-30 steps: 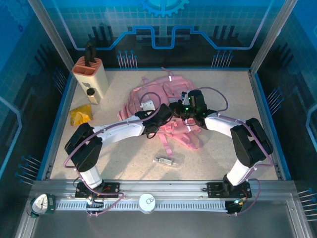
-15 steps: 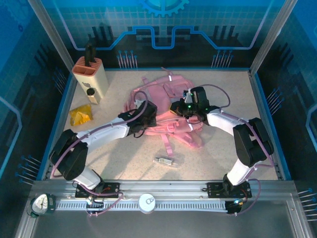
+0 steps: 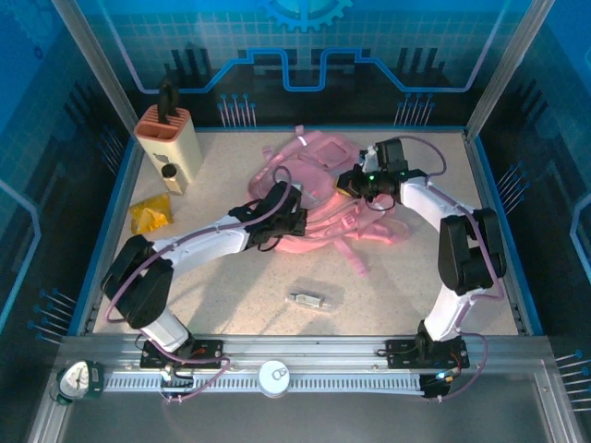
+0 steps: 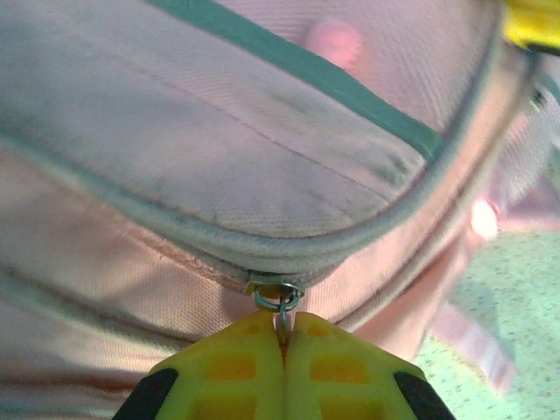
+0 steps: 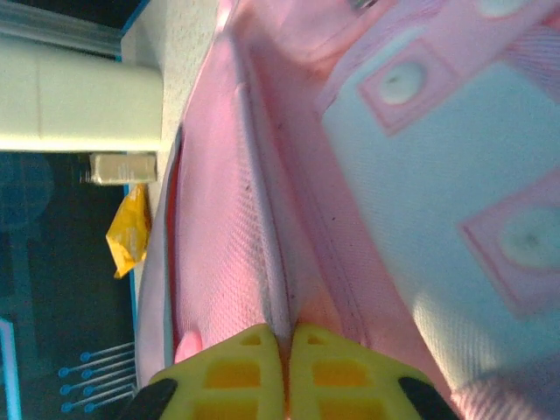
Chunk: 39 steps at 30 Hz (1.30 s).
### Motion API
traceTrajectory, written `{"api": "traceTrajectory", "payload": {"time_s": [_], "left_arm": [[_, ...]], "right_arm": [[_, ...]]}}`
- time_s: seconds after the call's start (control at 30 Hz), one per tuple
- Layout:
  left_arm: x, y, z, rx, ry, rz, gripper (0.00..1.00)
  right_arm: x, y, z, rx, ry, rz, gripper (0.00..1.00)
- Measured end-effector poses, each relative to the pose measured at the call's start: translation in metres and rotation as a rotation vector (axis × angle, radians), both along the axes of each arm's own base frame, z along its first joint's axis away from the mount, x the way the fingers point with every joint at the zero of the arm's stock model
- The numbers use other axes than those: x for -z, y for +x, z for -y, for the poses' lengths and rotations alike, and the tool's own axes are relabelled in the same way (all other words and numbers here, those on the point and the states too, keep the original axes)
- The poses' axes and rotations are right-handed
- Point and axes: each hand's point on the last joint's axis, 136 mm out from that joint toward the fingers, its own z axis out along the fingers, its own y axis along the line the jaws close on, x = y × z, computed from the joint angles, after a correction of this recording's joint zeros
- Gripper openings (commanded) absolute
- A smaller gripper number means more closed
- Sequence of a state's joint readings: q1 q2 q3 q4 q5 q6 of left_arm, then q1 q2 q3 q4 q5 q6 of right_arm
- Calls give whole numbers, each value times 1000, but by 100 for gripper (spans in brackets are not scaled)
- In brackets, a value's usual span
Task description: Pack the student bag
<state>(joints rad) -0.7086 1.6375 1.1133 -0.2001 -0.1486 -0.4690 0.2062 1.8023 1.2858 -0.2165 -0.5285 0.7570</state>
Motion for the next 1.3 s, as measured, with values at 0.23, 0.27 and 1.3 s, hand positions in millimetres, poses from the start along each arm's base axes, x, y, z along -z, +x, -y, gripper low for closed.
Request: {"api": "traceTrajectory", "payload": {"time_s": [0.23,0.27,1.3], "left_arm": [[8,-1,47,78,-42,-31,0],[9,-2,49,83,-41,-33,0],[18,-10,36,205,123,-12,0]], "right_arm": [[-15,11,27,35,-39,80,52],[-17,3,30,39,-29,80,55],[33,-70,-19,56,182,-118,0]]}}
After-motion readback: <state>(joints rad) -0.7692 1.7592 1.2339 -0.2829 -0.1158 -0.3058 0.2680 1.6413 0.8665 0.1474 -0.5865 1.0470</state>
